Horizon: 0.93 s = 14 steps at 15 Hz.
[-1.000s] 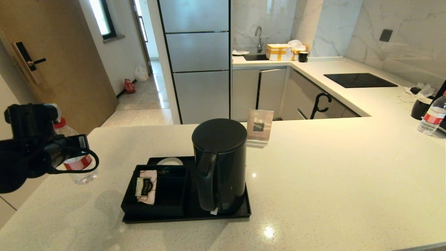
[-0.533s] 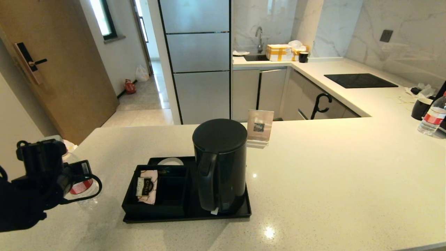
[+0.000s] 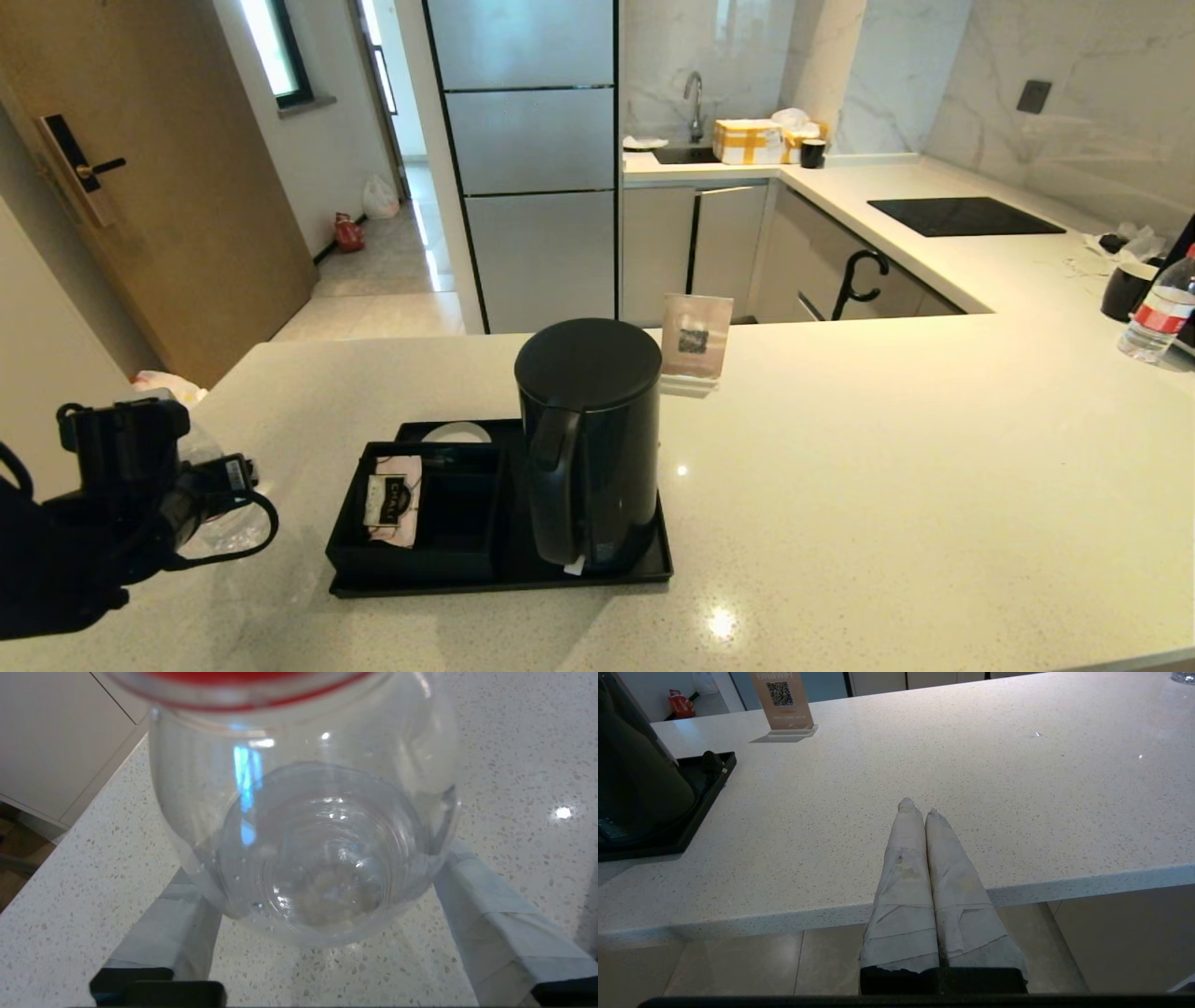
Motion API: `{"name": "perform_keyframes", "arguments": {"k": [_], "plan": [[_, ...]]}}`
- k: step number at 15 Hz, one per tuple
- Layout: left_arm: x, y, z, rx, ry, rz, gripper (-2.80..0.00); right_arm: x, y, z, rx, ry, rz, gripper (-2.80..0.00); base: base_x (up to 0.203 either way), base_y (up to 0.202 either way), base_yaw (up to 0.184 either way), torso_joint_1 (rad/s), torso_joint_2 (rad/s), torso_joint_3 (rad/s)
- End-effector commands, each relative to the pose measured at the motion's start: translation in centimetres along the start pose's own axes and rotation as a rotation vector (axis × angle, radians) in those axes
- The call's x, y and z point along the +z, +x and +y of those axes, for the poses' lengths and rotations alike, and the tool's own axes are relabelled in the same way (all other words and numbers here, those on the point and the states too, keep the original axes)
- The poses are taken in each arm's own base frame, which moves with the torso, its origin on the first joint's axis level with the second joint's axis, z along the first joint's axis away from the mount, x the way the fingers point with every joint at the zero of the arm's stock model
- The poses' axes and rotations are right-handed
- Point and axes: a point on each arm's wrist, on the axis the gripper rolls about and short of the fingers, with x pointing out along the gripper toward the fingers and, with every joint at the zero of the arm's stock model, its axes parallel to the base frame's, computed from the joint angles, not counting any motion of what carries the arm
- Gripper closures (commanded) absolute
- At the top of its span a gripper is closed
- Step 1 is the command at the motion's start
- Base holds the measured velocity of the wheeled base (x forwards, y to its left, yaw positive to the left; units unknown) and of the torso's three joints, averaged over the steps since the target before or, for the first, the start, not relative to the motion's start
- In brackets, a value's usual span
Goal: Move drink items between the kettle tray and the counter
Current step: Place it on the left, then pick up the kettle
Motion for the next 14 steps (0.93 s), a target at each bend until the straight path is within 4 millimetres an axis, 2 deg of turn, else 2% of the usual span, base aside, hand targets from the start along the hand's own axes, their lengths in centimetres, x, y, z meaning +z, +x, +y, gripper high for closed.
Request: {"name": "perform_keyframes", "arguments": {"k": [1, 4, 7, 8, 10, 11, 13, 14], "plan": [[0.1, -0.6, 0.2, 0.001, -0.005, -0.011, -2.80, 0.0, 0.0, 0.0, 0.000, 0.001, 0.000, 0.00, 0.000, 0.000, 0.000, 0.000, 0.00, 0.000], [1.7, -4.4, 1.4, -0.010, -0.032, -0.101, -2.80, 0.0, 0.0, 0.0, 0.000, 0.001, 0.001, 0.00, 0.000, 0.000, 0.000, 0.000, 0.00, 0.000], [1.4, -6.3, 2.0, -0.014, -0.021, -0.087, -2.80, 0.0, 0.0, 0.0, 0.000, 0.001, 0.001, 0.00, 0.000, 0.000, 0.000, 0.000, 0.00, 0.000], [1.7, -7.5, 2.4, -0.022, -0.022, -0.093, -2.80, 0.0, 0.0, 0.0, 0.000, 0.001, 0.001, 0.00, 0.000, 0.000, 0.000, 0.000, 0.00, 0.000], [2.9, -11.7, 3.6, -0.051, -0.043, -0.159, -2.80, 0.0, 0.0, 0.0, 0.000, 0.001, 0.000, 0.00, 0.000, 0.000, 0.000, 0.000, 0.00, 0.000], [3.2, -14.4, 4.5, -0.075, -0.056, -0.189, -0.02, 0.0, 0.0, 0.0, 0.000, 0.001, 0.001, 0.00, 0.000, 0.000, 0.000, 0.000, 0.00, 0.000], [3.0, -20.3, 6.5, -0.144, -0.068, -0.217, 0.00, 0.0, 0.0, 0.0, 0.000, 0.001, 0.001, 0.00, 0.000, 0.000, 0.000, 0.000, 0.00, 0.000], [2.3, -23.5, 7.6, -0.195, -0.064, -0.207, 0.00, 0.0, 0.0, 0.0, 0.000, 0.001, 0.001, 0.00, 0.000, 0.000, 0.000, 0.000, 0.00, 0.000]]}}
